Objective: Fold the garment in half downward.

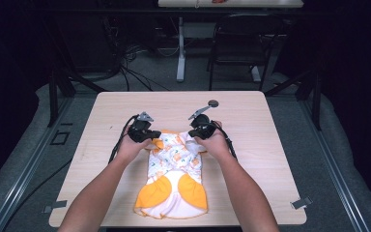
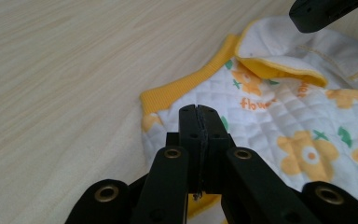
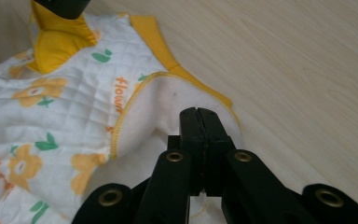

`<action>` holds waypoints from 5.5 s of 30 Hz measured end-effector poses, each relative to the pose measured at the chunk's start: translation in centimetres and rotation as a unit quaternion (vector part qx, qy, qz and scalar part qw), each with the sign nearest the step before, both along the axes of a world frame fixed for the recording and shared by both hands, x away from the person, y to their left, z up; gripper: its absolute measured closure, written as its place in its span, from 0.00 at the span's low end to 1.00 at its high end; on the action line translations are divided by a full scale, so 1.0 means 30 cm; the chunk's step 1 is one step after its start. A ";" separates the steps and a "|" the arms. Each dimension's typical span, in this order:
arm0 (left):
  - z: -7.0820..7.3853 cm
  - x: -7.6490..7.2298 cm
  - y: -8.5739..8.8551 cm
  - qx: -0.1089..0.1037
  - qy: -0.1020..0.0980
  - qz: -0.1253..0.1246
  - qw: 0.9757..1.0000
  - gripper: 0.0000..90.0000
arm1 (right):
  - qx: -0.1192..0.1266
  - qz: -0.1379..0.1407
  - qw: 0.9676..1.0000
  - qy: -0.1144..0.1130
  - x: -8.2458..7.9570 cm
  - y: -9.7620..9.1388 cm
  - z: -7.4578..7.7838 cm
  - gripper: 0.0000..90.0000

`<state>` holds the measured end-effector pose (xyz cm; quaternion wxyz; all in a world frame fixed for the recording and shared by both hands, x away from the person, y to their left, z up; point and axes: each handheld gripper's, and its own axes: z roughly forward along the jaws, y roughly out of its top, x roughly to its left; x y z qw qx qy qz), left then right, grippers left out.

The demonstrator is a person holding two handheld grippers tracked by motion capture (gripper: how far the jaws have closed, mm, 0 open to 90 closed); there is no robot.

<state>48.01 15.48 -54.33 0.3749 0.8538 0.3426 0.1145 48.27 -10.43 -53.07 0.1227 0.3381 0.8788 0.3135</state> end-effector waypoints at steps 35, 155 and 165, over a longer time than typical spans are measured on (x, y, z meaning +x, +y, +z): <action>-0.090 0.027 0.038 0.015 0.015 0.048 0.999 0.73 | -0.034 -0.056 0.998 0.016 0.042 -0.013 -0.100 0.69; 0.217 -0.100 0.083 -0.021 -0.092 0.009 0.995 0.95 | 0.009 0.036 0.993 -0.110 -0.139 -0.043 0.237 0.97; 0.179 -0.157 0.090 -0.019 -0.086 -0.005 0.996 0.95 | 0.005 0.050 0.993 -0.105 -0.180 -0.047 0.198 0.97</action>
